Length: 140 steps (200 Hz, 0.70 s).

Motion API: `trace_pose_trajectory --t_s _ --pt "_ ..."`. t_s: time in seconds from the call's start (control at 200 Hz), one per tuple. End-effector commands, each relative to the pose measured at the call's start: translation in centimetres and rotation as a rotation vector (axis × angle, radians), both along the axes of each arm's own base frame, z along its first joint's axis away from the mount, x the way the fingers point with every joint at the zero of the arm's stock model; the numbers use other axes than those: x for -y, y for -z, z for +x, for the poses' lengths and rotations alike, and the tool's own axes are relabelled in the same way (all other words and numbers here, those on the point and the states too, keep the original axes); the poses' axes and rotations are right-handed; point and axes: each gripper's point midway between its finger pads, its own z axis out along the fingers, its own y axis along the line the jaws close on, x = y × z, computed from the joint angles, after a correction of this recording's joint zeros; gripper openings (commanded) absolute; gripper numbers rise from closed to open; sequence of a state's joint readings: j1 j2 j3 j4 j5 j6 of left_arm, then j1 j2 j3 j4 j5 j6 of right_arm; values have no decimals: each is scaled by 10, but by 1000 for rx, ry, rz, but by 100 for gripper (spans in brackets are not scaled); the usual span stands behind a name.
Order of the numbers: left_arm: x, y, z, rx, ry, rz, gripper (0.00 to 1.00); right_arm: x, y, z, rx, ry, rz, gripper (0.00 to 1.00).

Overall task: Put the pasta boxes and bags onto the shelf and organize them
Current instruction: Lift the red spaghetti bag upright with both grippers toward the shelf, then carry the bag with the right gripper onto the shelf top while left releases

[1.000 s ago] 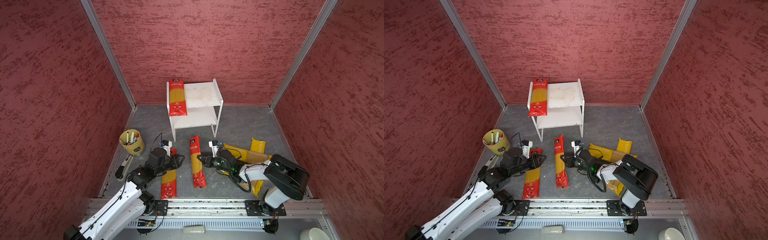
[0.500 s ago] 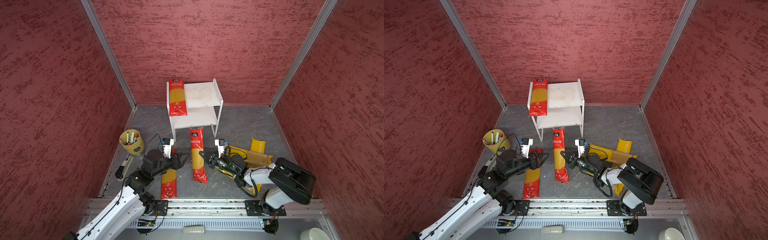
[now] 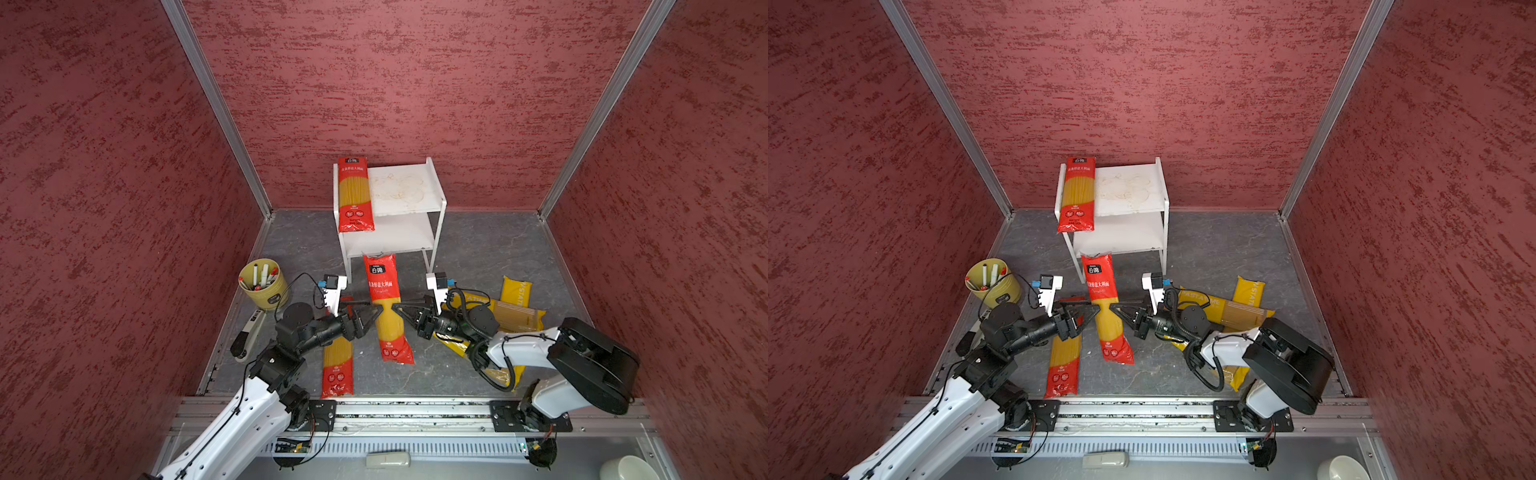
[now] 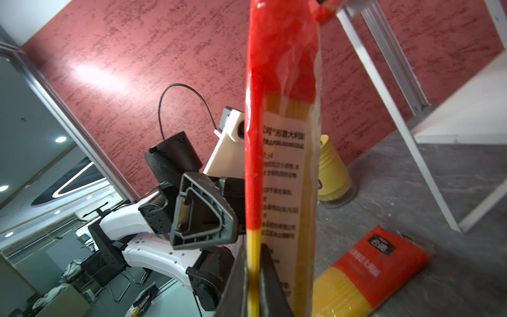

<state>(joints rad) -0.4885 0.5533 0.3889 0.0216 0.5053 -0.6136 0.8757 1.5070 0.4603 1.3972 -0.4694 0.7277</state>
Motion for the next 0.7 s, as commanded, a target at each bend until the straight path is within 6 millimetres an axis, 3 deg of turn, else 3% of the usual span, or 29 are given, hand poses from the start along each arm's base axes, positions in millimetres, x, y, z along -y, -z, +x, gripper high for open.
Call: trace_pose_trajectory --t_s 0.0,0.17,0.541,0.696 --pt "4 -19 -4 53 44 -53 75 19 -88 -31 274 -49 247 0" --pt "8 -33 -10 83 94 -95 73 19 -98 -33 339 -50 255 0" --pt "10 -40 -7 109 112 -113 71 15 -108 -36 337 -98 278 0" --pt "13 -46 -4 110 119 -133 66 8 -102 -26 288 -95 270 0"
